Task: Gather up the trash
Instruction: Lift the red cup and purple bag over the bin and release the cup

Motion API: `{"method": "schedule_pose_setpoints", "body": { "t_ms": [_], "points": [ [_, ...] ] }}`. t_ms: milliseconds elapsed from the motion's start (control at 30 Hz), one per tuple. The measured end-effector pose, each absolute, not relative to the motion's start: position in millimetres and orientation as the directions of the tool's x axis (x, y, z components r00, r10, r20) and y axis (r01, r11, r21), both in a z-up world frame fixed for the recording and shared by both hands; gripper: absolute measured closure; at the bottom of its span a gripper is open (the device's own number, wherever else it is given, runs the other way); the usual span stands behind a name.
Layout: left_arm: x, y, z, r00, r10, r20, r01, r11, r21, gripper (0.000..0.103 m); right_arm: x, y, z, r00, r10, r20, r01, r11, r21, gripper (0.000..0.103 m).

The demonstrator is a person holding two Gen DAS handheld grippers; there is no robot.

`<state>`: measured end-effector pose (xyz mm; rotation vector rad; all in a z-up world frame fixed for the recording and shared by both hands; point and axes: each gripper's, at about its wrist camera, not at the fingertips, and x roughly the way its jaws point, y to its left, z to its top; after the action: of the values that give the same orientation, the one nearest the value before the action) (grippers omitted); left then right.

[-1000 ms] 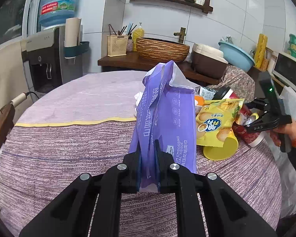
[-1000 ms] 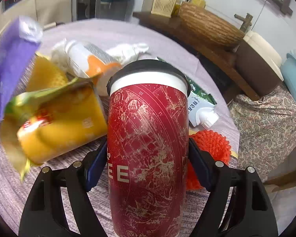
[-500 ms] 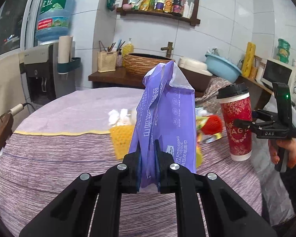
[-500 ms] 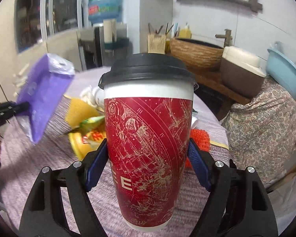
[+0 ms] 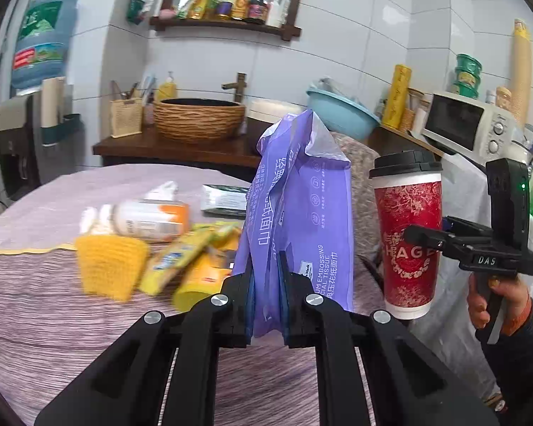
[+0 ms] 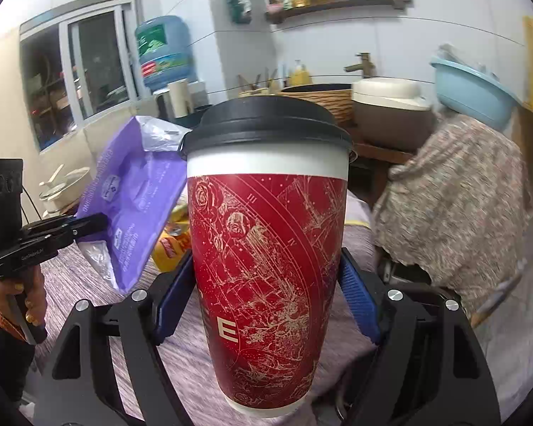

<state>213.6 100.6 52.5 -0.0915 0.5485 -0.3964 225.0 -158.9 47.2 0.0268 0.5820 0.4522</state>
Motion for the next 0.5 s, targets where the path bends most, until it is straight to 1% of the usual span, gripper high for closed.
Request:
{"method": "schedule_pose_setpoints", "body": {
  "t_ms": [300,433,500],
  "points": [
    [223.3,19.9,32.8,0.694,-0.498,-0.519,0.453,0.863,-0.223,0.091,201.9,-241.7,16.1,0.792,0.28,-0.543,-0.239,0.96,0.146,0.026],
    [223.4,-16.4,31.5,0.69,-0.501,-0.522,0.485,0.856,-0.18,0.091,205.2,-275.9,-10.9,0.796,0.191,-0.574,-0.144,0.981,0.126,0.026],
    [224.8,-32.7,30.0,0.678,-0.514,-0.525,0.499,0.847,-0.185,0.091,209.9,-287.7,-28.6,0.788,0.165,-0.593,-0.113,0.986,0.123,0.026]
  ]
}}
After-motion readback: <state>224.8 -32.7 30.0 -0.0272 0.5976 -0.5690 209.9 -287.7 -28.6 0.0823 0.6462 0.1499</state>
